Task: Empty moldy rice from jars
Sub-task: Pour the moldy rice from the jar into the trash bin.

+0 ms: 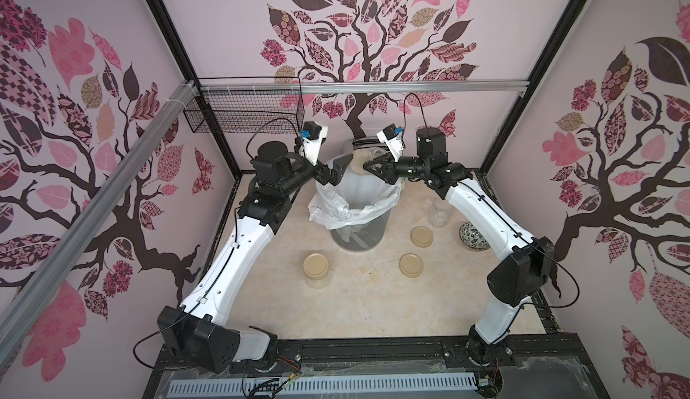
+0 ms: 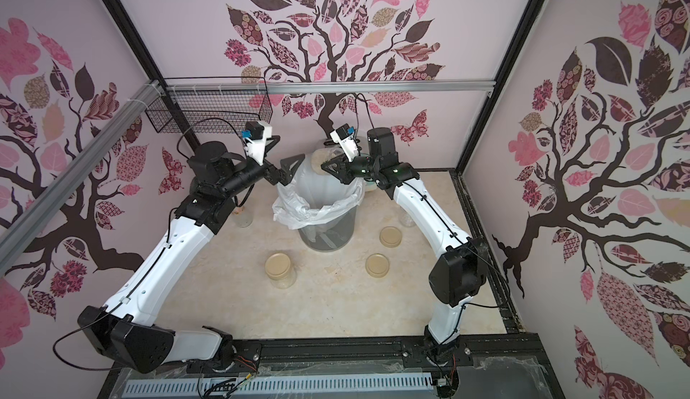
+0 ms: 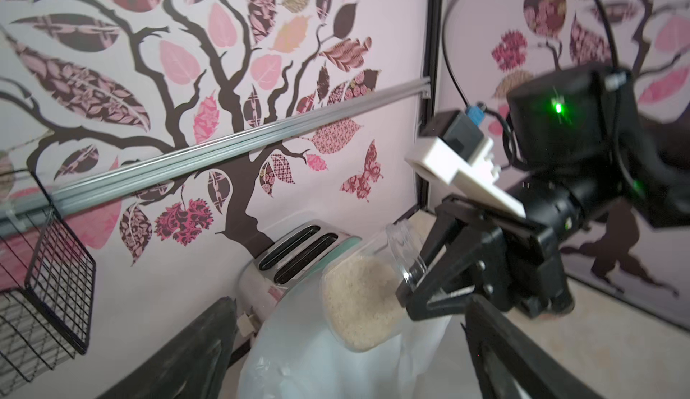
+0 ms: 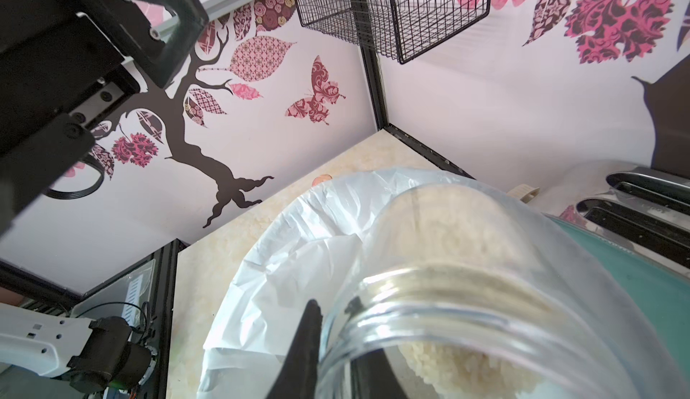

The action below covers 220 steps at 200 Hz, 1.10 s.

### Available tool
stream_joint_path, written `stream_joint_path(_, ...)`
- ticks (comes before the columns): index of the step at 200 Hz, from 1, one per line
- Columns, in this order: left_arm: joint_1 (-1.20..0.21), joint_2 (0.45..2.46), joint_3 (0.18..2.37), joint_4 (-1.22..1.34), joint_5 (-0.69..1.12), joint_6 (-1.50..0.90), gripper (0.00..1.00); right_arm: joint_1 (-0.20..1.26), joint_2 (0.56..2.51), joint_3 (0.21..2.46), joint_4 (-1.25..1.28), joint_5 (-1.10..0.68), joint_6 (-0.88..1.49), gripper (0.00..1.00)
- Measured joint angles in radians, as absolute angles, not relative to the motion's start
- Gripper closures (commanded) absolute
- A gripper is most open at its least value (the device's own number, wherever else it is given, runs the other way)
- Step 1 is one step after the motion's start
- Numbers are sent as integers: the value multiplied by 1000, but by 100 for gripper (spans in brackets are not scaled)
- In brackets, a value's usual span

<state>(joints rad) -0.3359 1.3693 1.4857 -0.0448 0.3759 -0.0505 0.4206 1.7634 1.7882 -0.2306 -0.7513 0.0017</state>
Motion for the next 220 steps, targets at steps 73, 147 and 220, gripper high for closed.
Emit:
stream_joint_path(73, -334, 1374, 1450, 44, 279, -925, 2, 426, 1620, 1518, 89, -765, 115, 100)
stream_joint_path(147, -334, 1467, 1354, 84, 323, -1490, 2, 491, 1599, 1451, 223, -733, 133, 100)
stream_joint_path(220, -339, 1493, 1301, 142, 354, -1700, 2, 534, 1604, 1452, 231, -711, 115, 100)
